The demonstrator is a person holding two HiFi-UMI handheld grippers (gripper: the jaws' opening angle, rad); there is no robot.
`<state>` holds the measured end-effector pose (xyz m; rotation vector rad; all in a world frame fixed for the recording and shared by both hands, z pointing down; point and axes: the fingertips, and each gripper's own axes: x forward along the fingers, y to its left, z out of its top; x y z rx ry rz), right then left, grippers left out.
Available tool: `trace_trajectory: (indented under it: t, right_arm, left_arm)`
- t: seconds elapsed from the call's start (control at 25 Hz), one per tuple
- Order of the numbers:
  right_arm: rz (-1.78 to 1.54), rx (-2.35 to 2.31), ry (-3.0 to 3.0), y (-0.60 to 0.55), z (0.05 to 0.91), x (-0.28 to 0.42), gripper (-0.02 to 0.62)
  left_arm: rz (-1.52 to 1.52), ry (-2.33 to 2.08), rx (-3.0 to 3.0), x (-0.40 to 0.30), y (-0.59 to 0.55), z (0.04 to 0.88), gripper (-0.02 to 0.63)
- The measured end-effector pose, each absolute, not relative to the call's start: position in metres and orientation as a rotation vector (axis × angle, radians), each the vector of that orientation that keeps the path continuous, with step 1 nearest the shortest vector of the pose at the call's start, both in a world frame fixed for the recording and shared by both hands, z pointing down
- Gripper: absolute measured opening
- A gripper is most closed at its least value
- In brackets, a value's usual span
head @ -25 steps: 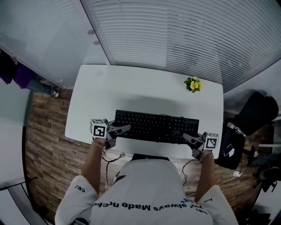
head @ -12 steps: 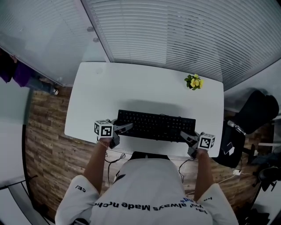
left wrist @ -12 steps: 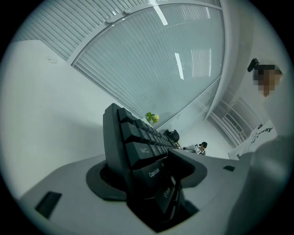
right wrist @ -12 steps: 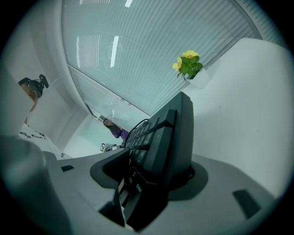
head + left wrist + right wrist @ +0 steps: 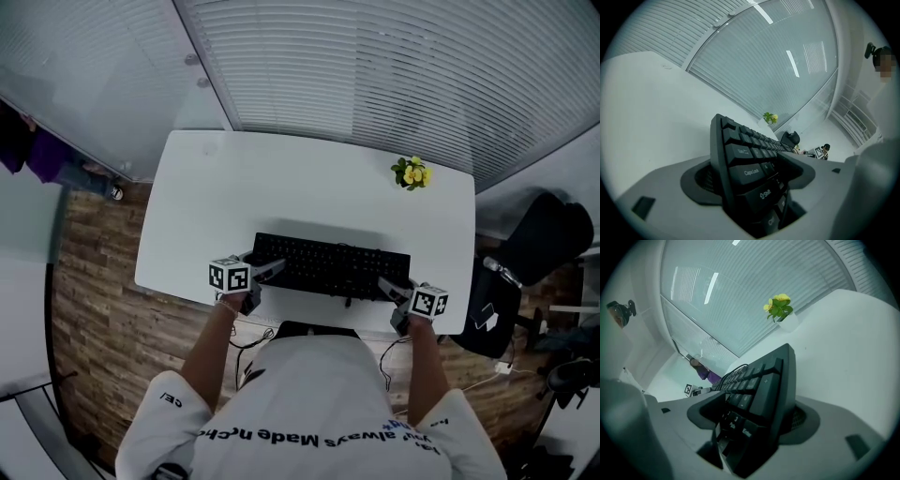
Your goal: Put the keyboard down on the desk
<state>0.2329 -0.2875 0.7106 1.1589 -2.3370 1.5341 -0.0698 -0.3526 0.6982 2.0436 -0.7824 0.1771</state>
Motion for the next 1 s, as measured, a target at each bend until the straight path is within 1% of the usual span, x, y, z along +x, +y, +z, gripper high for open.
trace_trajectory:
  t: [0.52,1.0]
  right_arm:
    - [1.409,1.298,-2.233,-0.294,0.733,0.24,0.433]
    - [1.363,1.38,-2.12,-0.289,0.759,0.246,0.462]
  left_arm:
    - [0.25,-0.937,2.028,-0.075,-0.353,0.727,0.403]
    - [0.327,-1.027,2.009,-0.079,-0.35,0.749,0.42]
